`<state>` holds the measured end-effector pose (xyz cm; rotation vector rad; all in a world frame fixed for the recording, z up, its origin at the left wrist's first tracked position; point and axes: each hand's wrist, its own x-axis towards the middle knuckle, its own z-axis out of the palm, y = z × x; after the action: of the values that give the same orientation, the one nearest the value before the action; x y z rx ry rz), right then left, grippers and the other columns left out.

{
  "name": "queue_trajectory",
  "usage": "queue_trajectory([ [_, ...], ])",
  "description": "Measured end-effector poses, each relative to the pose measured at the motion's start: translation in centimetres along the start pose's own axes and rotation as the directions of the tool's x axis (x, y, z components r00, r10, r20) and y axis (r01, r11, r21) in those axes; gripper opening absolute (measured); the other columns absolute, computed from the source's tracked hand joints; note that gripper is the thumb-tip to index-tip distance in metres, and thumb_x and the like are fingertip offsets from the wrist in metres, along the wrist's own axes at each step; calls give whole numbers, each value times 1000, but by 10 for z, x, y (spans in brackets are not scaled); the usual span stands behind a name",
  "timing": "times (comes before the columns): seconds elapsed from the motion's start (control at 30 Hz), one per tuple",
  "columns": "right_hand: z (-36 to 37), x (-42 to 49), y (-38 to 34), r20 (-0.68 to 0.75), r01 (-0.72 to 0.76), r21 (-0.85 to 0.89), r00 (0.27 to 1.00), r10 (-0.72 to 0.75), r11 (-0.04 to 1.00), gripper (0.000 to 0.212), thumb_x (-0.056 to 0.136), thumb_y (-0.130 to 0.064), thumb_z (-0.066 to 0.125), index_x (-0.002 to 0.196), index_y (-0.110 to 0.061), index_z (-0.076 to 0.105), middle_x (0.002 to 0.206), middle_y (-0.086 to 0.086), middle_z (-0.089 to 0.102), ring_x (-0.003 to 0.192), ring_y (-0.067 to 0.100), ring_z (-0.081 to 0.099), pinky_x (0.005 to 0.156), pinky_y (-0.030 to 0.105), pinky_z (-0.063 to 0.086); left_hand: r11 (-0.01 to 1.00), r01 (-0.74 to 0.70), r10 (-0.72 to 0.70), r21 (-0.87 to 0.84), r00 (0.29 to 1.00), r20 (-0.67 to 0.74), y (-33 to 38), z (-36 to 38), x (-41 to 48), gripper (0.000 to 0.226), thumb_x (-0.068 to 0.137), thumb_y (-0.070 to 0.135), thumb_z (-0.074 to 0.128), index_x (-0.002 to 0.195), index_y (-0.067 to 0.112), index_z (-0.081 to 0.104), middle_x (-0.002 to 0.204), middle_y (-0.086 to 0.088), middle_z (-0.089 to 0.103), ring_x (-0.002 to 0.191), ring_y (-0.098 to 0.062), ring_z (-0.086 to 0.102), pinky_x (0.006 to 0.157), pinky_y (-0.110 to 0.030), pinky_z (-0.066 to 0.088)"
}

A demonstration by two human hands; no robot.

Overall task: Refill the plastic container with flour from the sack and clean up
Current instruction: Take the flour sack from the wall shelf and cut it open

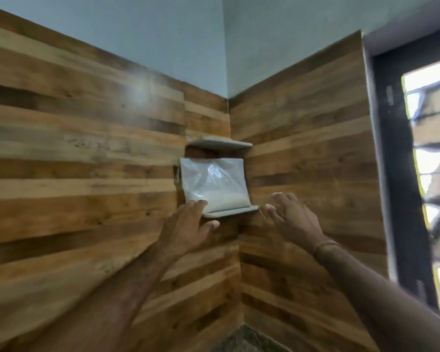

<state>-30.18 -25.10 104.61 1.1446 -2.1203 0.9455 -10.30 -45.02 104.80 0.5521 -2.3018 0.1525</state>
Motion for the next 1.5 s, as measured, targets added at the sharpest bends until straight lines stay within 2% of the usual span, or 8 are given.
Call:
queue_trajectory([
  [0.17, 53, 118, -14, -49, 12, 24, 999, -10, 1000, 42, 106, -50, 47, 137, -23, 55, 132, 2, 59, 104, 18, 61, 85, 34, 52, 999, 40, -38, 31, 997, -62, -53, -3, 103, 72, 94, 63, 59, 153, 26, 41, 154, -2, 50, 140, -23, 49, 108, -45, 44],
  [0.3, 75, 153, -15, 25, 69, -66, 997, -67, 995, 41, 105, -50, 50, 133, -21, 57, 131, 4, 60, 94, 13, 57, 85, 32, 52, 996, 30, -26, 88, 999, -45, -65, 0, 132, 71, 95, 62, 58, 154, 26, 41, 158, -3, 46, 141, -24, 48, 110, -48, 41],
  [0.4, 87, 188, -28, 51, 124, -103, 992, -119, 987, 45, 104, -48, 53, 142, -23, 53, 141, 4, 57, 106, 17, 62, 93, 35, 54, 994, 16, -11, 106, 999, -51, -79, 6, 170, 71, 96, 62, 56, 154, 25, 40, 160, -3, 42, 145, -25, 42, 115, -51, 34],
  [0.67, 122, 305, -55, 118, 157, -265, 985, -129, 951, 62, 100, -36, 66, 155, -18, 42, 155, 8, 48, 134, 28, 55, 109, 38, 47, 990, -56, 70, 132, 992, -108, -133, 43, 293, 67, 97, 56, 61, 149, 18, 45, 151, -9, 48, 137, -28, 48, 109, -49, 39],
  [1.03, 193, 400, -58, 191, 188, -355, 974, -126, 916, 81, 99, -25, 68, 165, -23, 22, 164, 11, 39, 144, 34, 46, 118, 46, 42, 998, -50, 36, -43, 957, -287, -156, 86, 359, 20, 93, 39, 74, 97, 21, 68, 98, -1, 72, 97, -25, 68, 103, -51, 48],
  [1.23, 189, 401, -51, 60, 63, -455, 997, -40, 888, 48, 97, -16, 69, 144, -17, 60, 140, 12, 61, 124, 33, 60, 109, 42, 51, 980, -146, 79, -132, 905, -418, -162, 94, 353, 16, 91, 41, 75, 86, 27, 68, 90, 5, 75, 91, -15, 67, 106, -48, 42],
  [1.37, 166, 388, -19, 32, 18, -413, 999, -6, 911, 52, 90, -17, 75, 141, -17, 62, 138, 14, 62, 122, 36, 61, 108, 44, 53, 967, -170, 61, -192, 879, -473, -165, 91, 342, 14, 90, 40, 77, 88, 26, 74, 90, 3, 76, 90, -15, 67, 108, -53, 44],
  [1.5, 122, 355, -10, -2, 8, -399, 1000, -10, 917, 6, 96, -22, 70, 99, -27, 72, 107, 7, 73, 84, 26, 75, 76, 39, 67, 962, -170, 37, -214, 857, -514, -157, 73, 327, 15, 89, 40, 78, 92, 26, 77, 95, 2, 77, 93, -17, 66, 106, -50, 44],
])
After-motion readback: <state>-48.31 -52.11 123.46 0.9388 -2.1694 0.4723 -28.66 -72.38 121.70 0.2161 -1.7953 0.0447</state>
